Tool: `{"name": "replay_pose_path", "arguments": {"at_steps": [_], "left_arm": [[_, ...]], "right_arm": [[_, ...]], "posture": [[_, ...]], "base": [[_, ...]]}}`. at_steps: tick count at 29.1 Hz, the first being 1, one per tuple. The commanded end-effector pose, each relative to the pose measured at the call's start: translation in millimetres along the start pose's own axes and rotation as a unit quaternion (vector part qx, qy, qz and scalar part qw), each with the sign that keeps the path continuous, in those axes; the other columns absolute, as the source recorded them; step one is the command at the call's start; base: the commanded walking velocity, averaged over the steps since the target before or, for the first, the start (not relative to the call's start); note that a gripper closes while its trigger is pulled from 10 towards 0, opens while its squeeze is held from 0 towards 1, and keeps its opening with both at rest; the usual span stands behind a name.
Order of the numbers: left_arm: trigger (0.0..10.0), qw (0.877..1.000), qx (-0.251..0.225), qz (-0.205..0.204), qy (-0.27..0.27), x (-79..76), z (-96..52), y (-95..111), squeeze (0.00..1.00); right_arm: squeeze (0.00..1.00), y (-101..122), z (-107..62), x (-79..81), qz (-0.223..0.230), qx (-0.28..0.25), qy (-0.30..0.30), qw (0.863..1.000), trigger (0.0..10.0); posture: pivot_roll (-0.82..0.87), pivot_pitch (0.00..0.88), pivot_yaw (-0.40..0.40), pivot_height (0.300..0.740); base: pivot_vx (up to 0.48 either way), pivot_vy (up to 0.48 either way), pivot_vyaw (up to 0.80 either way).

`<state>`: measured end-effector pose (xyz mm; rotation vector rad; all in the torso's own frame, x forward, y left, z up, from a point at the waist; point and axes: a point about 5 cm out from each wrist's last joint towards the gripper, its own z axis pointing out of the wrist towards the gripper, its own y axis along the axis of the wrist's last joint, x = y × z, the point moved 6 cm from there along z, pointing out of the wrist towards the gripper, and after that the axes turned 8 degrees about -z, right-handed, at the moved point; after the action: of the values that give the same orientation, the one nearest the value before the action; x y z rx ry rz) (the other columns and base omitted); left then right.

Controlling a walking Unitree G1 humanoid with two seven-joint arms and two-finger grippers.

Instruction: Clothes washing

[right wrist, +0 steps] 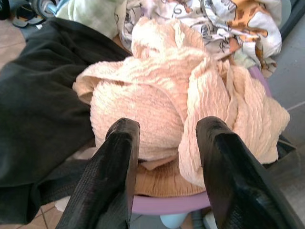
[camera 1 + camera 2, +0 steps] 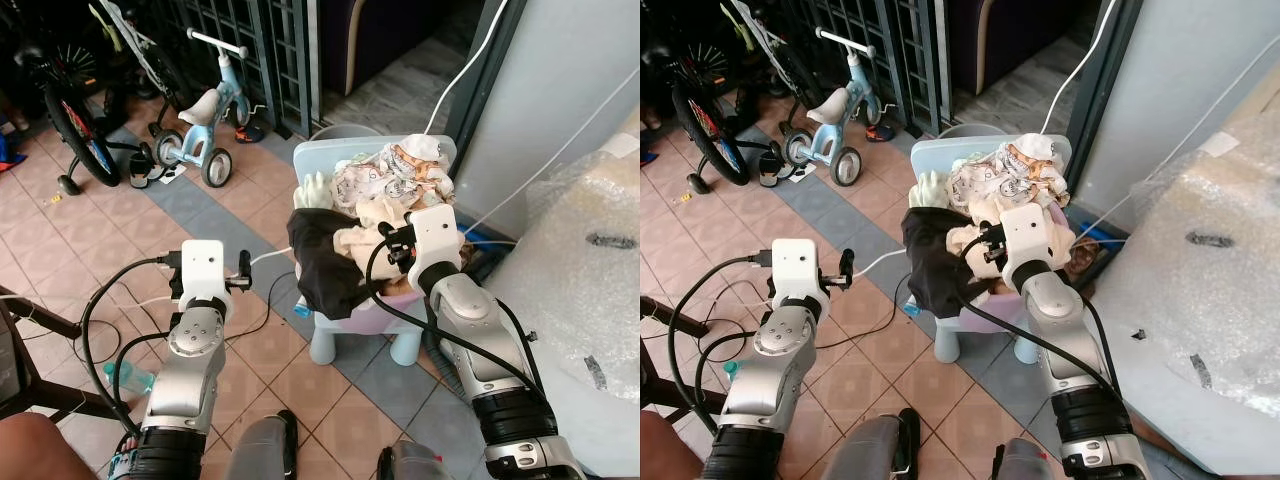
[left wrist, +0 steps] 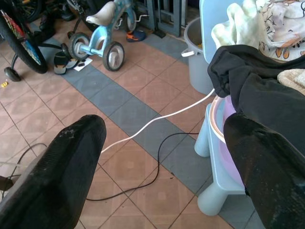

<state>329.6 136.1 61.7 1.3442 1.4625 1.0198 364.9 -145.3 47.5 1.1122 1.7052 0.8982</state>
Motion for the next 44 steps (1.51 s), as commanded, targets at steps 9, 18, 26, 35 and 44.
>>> {"name": "replay_pose_path", "arguments": {"at_steps": [9,18,26,35,44], "left_arm": [[10.0,1.0,-0.012,0.015,0.0,8.2,-28.9,9,0.0],[10.0,1.0,-0.022,0.018,-0.006,5.5,-50.9,17,0.0],[10.0,1.0,-0.016,0.015,-0.017,-5.3,-58.5,17,0.0],[10.0,1.0,-0.011,0.009,-0.005,-3.4,-61.4,17,0.0],[10.0,1.0,-0.014,0.004,0.008,-0.9,-53.4,18,0.0]], "right_arm": [[1.0,22,7.6,-17.8,-0.014,-0.062,-0.082,0.995,10.0],[0.98,49,14.2,-13.8,-0.028,-0.114,-0.07,0.991,10.0],[0.0,38,30.4,-12.5,-0.063,-0.066,-0.068,0.994,10.0],[0.0,12,41.1,20.4,-0.034,0.013,-0.009,0.999,0.0],[0.0,7,41.1,22.6,-0.007,0.014,-0.002,1.0,0.0]], "posture": [[0.14,0.232,0.038,0.74],[0.18,0.309,0.036,0.74],[0.18,0.347,0.013,0.74],[0.19,0.353,-0.009,0.74],[0.17,0.321,-0.022,0.74]], "base": [[0.0,0.0,0.0],[0.0,0.0,0.0],[0.0,0.0,0.0],[0.0,0.0,0.0],[0.0,0.0,0.0]]}}
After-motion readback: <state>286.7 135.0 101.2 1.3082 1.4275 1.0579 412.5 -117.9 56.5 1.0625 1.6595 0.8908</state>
